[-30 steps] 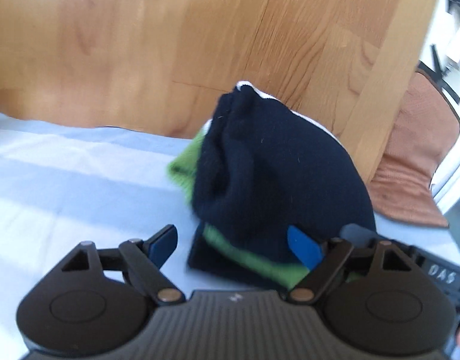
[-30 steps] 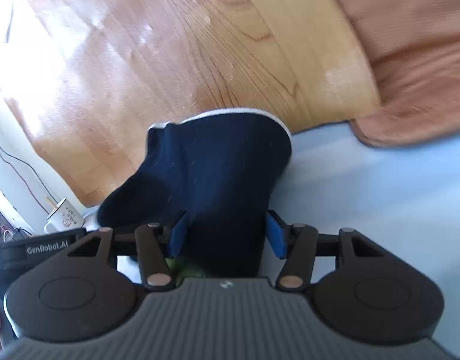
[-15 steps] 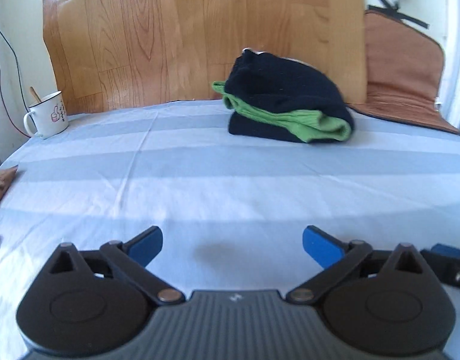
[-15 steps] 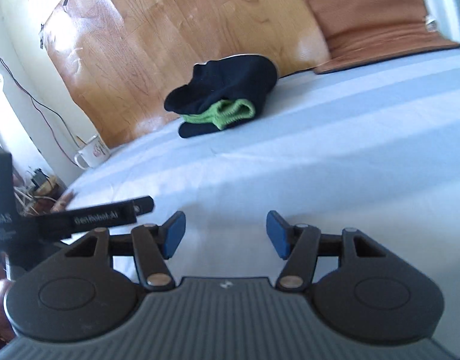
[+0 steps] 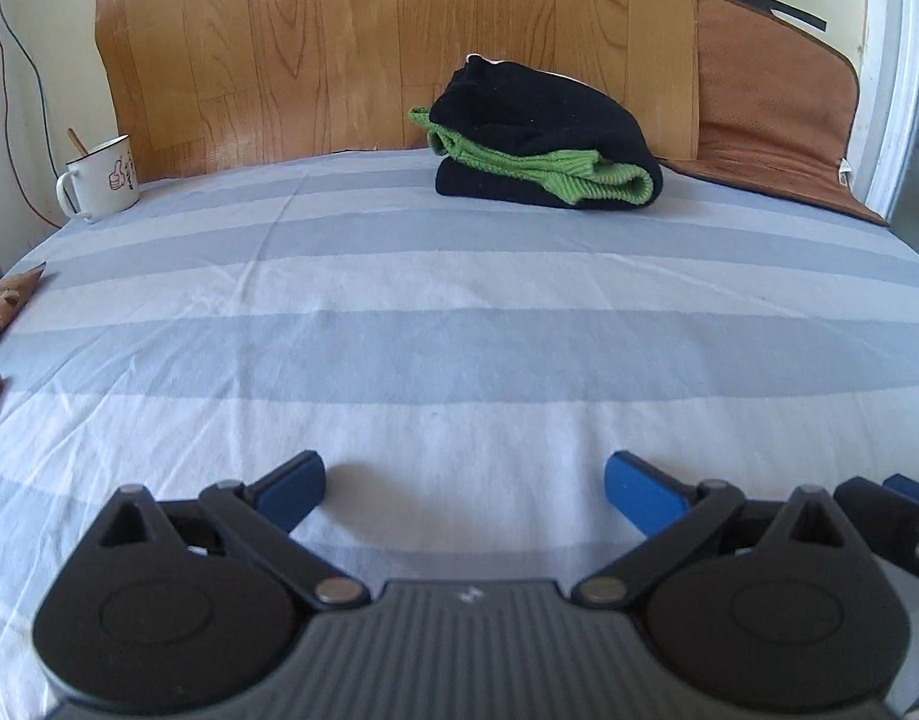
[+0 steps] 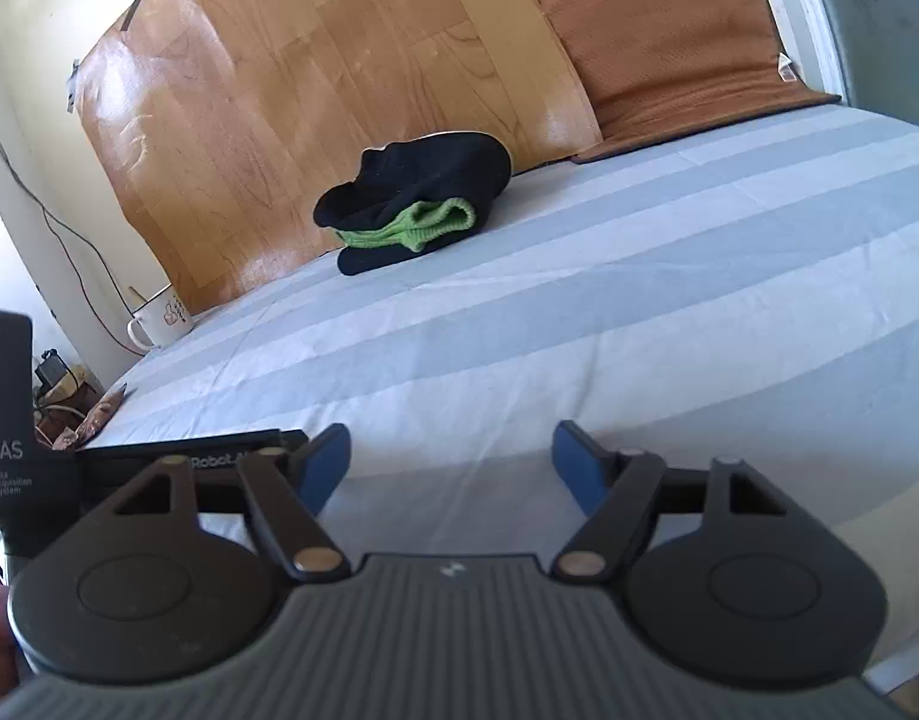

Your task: Fold small clothes

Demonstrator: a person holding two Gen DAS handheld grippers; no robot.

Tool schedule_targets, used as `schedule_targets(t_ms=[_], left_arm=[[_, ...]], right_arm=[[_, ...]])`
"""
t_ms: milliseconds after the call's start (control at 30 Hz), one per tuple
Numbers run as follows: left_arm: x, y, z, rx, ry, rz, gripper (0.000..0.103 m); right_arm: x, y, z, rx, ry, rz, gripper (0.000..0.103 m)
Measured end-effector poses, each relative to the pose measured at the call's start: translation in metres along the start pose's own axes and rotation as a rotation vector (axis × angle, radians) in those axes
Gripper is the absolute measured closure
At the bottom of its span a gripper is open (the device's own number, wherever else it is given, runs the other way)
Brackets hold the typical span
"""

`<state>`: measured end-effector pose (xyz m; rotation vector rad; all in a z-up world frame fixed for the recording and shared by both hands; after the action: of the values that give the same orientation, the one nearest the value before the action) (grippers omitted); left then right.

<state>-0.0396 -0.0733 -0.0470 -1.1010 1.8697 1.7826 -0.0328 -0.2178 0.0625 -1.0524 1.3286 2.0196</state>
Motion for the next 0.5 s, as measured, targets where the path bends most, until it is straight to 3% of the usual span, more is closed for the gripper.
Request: schedule_targets(t_ms=[200, 500], left_arm=[[0.0004, 0.0017, 0.0008, 0.013, -0.012, 0.007, 0.0], [0.0012, 0.0023, 0.0005, 0.011, -0.008, -0.001, 0.0]], right_arm=[[0.0046, -0.0012, 0.0109, 0.027, 0.039, -0.018, 0.014], [0.0014, 0.0025, 0.0043, 0.075, -0.013, -0.069, 0.013]])
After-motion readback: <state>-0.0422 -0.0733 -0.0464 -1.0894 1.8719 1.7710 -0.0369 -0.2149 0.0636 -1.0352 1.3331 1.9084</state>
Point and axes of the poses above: each gripper's, at about its wrist camera, not at the fingertips, and y roughly against the way its jaws point, z to its left, x to its underside, the point moved 8 cm from there along -y, roughly the way its jaws point, and after that the axes turned 14 degrees about y, right-handed, at the moved point
